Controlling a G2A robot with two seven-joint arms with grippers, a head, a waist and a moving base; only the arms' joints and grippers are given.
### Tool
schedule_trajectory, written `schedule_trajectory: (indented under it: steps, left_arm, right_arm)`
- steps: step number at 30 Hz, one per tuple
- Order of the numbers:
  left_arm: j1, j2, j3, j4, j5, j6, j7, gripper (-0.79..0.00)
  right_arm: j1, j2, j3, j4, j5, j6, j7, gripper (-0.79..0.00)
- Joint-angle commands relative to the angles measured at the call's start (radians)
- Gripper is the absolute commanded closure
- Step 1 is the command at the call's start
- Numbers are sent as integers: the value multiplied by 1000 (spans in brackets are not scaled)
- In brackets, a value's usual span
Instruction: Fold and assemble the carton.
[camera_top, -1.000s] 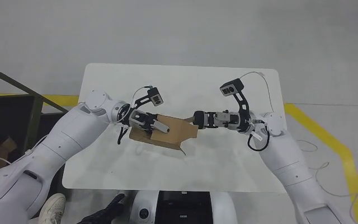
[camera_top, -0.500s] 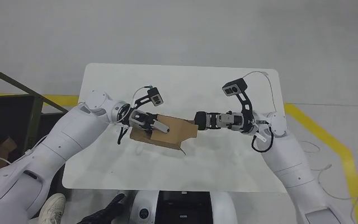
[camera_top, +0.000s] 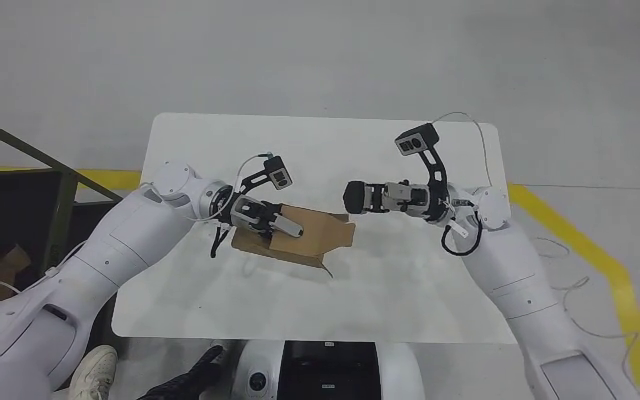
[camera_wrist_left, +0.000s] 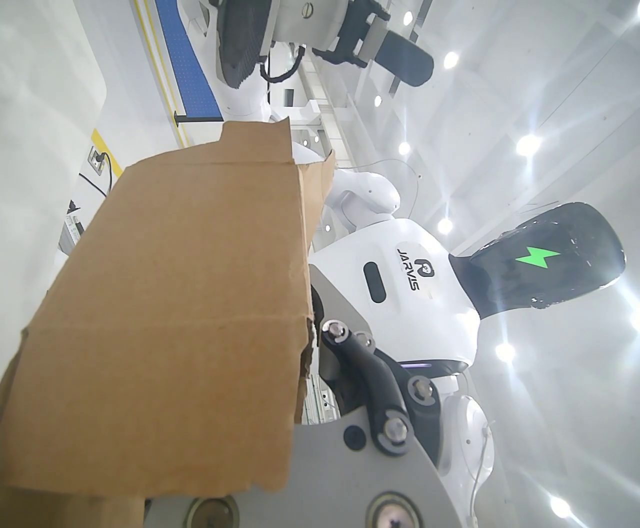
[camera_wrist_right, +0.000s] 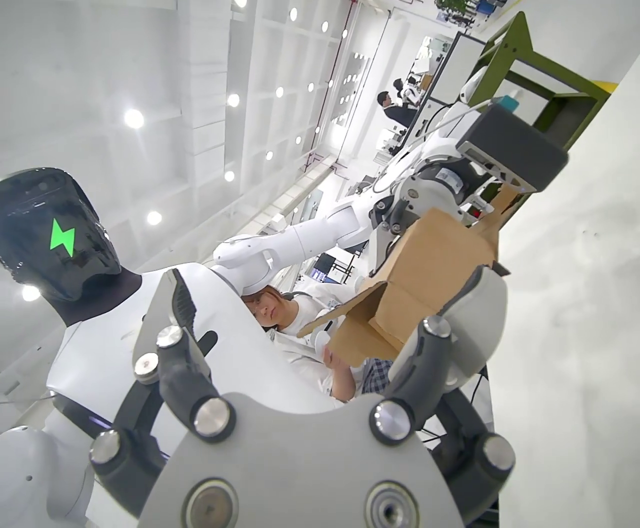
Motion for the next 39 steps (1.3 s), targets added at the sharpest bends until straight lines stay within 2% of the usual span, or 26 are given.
schedule_trajectory:
  steps: [1,17,32,39]
  left_arm:
    - [0,0,0,0,0,0,0,0]
    - [0,0,0,0,0,0,0,0]
    - [0,0,0,0,0,0,0,0]
    - [0,0,0,0,0,0,0,0]
  right_arm:
    - [-4,-2,-7,-15,4,13,13,-785]
    - [-140,17,39,-165,-29,41,41,-785]
    - [-110,-10,-37,-141,6,27,27,-785]
    - [-139,0,20,-133,4,29,29,-785]
